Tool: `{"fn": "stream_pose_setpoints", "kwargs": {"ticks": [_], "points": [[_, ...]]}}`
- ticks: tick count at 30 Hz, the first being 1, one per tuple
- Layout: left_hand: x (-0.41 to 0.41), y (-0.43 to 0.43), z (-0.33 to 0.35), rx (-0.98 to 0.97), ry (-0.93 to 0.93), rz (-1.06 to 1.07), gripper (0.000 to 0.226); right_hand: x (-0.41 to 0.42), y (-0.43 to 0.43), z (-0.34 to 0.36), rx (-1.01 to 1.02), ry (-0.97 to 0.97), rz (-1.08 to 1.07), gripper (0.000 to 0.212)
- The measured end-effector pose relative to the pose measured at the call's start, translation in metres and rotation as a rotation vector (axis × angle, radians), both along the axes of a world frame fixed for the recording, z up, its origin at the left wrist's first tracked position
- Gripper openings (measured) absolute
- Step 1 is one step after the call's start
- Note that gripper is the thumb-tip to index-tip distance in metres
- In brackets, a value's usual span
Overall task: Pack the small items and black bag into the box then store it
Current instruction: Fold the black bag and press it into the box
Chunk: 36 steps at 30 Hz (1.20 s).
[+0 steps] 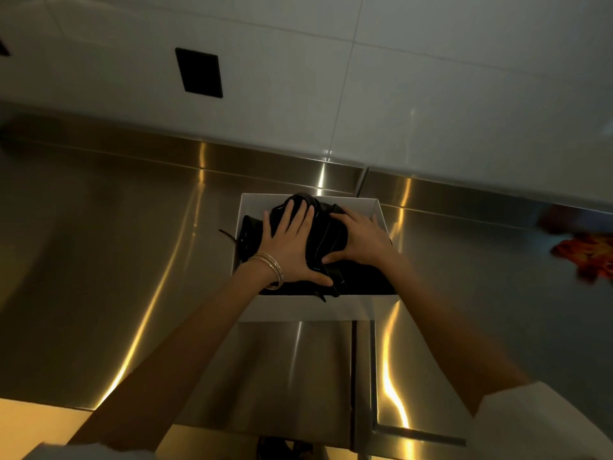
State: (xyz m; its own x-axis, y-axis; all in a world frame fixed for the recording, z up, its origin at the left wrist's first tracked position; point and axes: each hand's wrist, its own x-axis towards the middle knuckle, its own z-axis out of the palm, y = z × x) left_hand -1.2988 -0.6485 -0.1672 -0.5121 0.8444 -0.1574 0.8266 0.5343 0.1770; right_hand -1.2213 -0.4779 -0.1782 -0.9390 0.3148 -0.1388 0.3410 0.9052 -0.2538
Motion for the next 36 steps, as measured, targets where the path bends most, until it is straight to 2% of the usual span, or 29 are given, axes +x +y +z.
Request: {"fn": "stream_pose_setpoints", "kwargs": {"ticks": [7,10,13,15,18,20,23,25,28,30,33,36], "points": [[-0.010,0.004,0.001,-0.005,-0.140,0.017,0.143,0.004,0.003,0.011,-0.106,0.017,0.047,0.093],[-0.020,-0.003,0.000,0.023,-0.155,-0.006,0.141,0.020,-0.004,0.022,-0.043,0.127,0.203,0.063],[-0.028,-0.018,0.001,0.138,-0.176,-0.039,0.125,0.049,-0.021,0.030,-0.088,0.190,0.470,0.033],[-0.030,-0.033,0.002,0.253,-0.140,-0.070,0.102,0.062,-0.025,0.030,-0.119,0.170,0.544,0.030],[-0.024,-0.055,-0.005,0.514,-0.054,-0.157,0.060,0.061,-0.021,0.033,-0.140,0.123,0.507,0.035],[-0.009,-0.060,-0.009,0.595,-0.062,-0.243,0.044,0.056,-0.020,0.036,-0.106,0.110,0.492,0.032],[0.018,-0.050,-0.010,0.566,-0.075,-0.298,0.044,0.048,-0.020,0.031,-0.048,0.143,0.444,0.018],[0.033,-0.036,-0.012,0.589,-0.058,-0.248,0.046,0.047,-0.018,0.027,-0.035,0.161,0.346,0.016],[0.052,-0.016,-0.016,0.617,-0.037,-0.117,0.047,0.057,-0.017,0.019,-0.016,0.167,0.202,0.020],[0.060,-0.006,-0.019,0.632,-0.034,-0.059,0.038,0.064,-0.016,0.014,0.015,0.174,0.158,0.023],[0.058,-0.001,-0.018,0.636,-0.024,-0.074,0.028,0.074,-0.015,0.013,-0.024,0.132,0.131,0.022],[0.051,-0.002,-0.008,0.581,-0.048,-0.107,0.026,0.085,-0.014,0.012,-0.080,0.091,0.196,0.023]]}}
